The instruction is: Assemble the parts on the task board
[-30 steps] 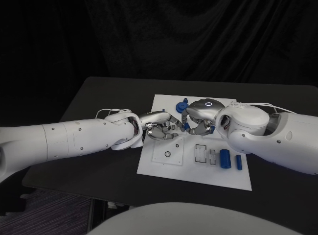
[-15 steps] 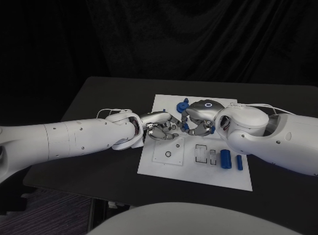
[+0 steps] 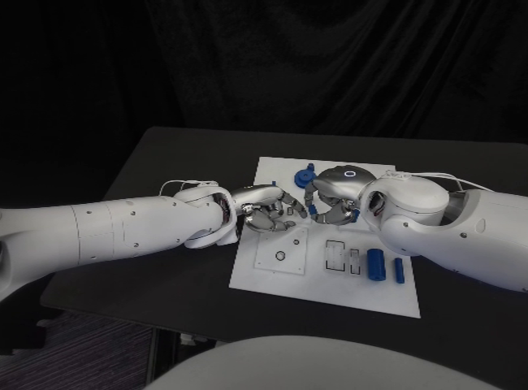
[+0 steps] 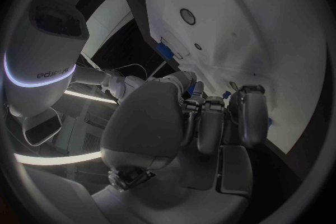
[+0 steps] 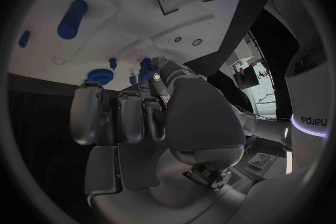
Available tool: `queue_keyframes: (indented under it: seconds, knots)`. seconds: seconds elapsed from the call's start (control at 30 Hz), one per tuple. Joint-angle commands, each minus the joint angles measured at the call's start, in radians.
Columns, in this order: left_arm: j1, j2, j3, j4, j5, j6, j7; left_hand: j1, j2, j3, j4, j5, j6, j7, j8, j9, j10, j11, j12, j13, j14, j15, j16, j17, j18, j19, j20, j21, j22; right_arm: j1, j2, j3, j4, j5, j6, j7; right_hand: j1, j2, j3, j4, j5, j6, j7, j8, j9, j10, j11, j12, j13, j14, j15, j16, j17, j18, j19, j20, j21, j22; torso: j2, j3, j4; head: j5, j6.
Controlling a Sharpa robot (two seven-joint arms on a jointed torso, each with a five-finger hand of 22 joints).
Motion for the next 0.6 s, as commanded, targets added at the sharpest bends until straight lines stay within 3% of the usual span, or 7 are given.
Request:
queue_keyframes:
  seconds: [0.03,0.6]
  knots:
    - [-0.001,-0.011,0.001,0.012,0.004,-0.004,0.005,0.003,-0.001,0.006,0.003,0.003,0.002,0.003,-0.001,0.000,0.105,0.005,-0.001,0.262,0.104,0.004,0.003,0.263,-0.015,0.001,0.005,-0.002,0.192,-0.007,0.004,0.001,-0.012,0.001,-0.034,0.011,0.005,0.012,0.006,-0.001,-0.005,0.017,-0.010,0.005,0.114,0.022,-0.002,-0.004,0.173,0.045,-0.002,-0.004,0.049,0.011,-0.006,0.000,-0.002,0.174,0.000,-0.0006,0.0008,-0.001,0.000]
    - [-0.001,-0.115,0.001,0.076,0.004,-0.060,0.016,0.000,-0.002,0.007,0.003,0.003,0.039,0.004,0.007,-0.004,0.105,0.006,-0.001,0.262,0.104,0.006,0.003,0.263,-0.014,-0.001,0.008,-0.004,0.191,-0.051,0.035,0.001,-0.088,-0.014,-0.104,0.012,0.016,0.015,0.009,-0.010,-0.029,0.018,-0.010,0.003,0.121,0.023,-0.001,-0.003,0.175,0.045,-0.003,-0.005,0.047,0.012,-0.006,0.000,-0.007,0.174,0.000,-0.0018,0.0024,0.006,0.000]
